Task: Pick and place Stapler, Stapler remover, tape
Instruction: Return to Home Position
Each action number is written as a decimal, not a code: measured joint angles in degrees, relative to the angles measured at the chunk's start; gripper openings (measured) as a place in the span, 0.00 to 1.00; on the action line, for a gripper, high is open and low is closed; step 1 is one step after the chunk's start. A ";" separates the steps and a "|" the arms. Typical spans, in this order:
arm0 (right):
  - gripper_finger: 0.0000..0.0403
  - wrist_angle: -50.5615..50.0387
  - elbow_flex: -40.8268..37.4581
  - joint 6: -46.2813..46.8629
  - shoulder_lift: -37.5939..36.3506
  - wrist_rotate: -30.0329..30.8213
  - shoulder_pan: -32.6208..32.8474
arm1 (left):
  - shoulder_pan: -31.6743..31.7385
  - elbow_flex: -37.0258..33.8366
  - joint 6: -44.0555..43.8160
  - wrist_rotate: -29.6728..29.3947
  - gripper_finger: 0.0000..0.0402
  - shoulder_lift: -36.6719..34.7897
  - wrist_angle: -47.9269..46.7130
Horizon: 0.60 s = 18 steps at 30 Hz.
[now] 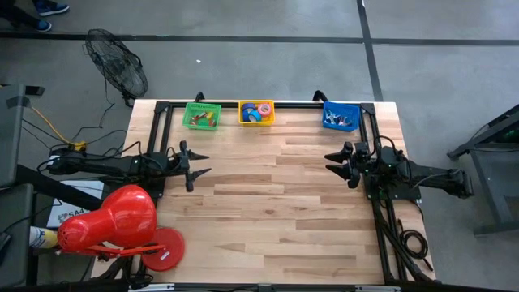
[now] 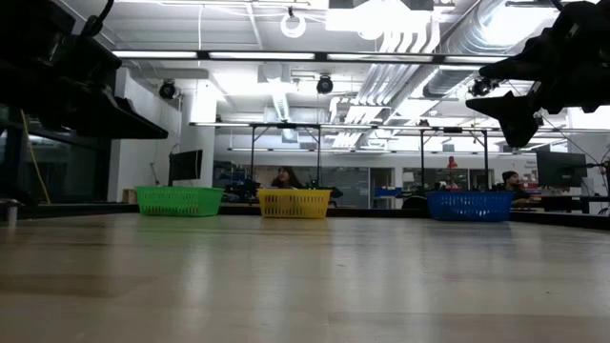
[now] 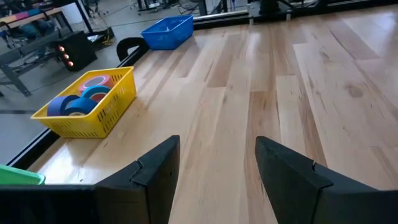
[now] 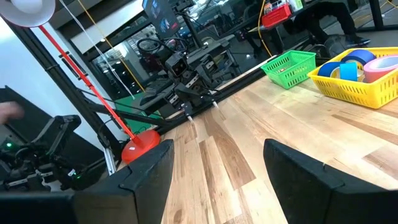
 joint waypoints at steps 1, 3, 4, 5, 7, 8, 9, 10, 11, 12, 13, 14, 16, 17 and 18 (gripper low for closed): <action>0.60 -0.01 0.00 0.00 0.00 0.00 0.00 | -0.02 0.00 0.00 0.00 0.51 0.00 -0.02; 0.60 -0.01 0.00 -0.02 0.00 0.00 0.00 | -0.01 0.02 0.00 0.00 0.51 0.00 -0.06; 0.60 -0.01 0.00 0.00 0.00 0.00 0.00 | -0.02 0.02 0.00 0.00 0.51 0.00 -0.08; 0.60 -0.01 0.00 0.00 0.00 0.00 0.00 | -0.02 0.02 -0.02 0.00 0.51 0.00 -0.07; 0.60 -0.01 0.00 0.00 0.00 0.00 0.00 | -0.02 0.02 -0.02 0.00 0.51 -0.11 -0.20; 0.60 -0.01 0.00 0.00 0.00 0.00 0.00 | -0.02 0.04 -0.02 -0.02 0.51 -0.71 -0.24; 0.60 -0.01 0.00 -0.01 0.00 0.00 0.00 | -0.02 0.04 0.00 0.00 0.51 -2.02 -0.26; 0.60 -0.03 0.00 0.00 0.00 0.00 0.00 | -0.02 0.04 -0.02 0.01 0.51 -3.81 -0.22; 0.60 -0.02 0.00 0.00 0.00 0.00 -0.02 | -0.02 0.04 -0.02 0.00 0.51 -5.68 -0.22; 0.60 0.01 0.00 0.00 0.00 0.00 0.00 | -0.02 0.04 -0.02 0.00 0.51 -7.82 -0.22; 0.60 0.02 0.00 -0.01 0.01 0.00 -0.02 | -0.01 0.04 -0.04 0.00 0.51 -9.91 -0.21; 0.60 0.02 0.00 0.00 0.02 0.00 0.00 | -0.02 0.04 -0.02 0.00 0.51 -12.16 -0.19; 0.60 0.11 0.00 0.00 0.02 -0.02 0.00 | -0.02 0.02 -0.07 0.00 0.51 -15.87 -0.07; 0.60 0.19 -0.02 0.00 0.02 -0.02 0.00 | 0.00 0.03 -0.13 0.00 0.51 -16.85 0.14; 0.60 0.21 -0.02 0.00 0.02 -0.02 -0.02 | 0.00 -0.01 -0.16 -0.05 0.51 -16.52 0.70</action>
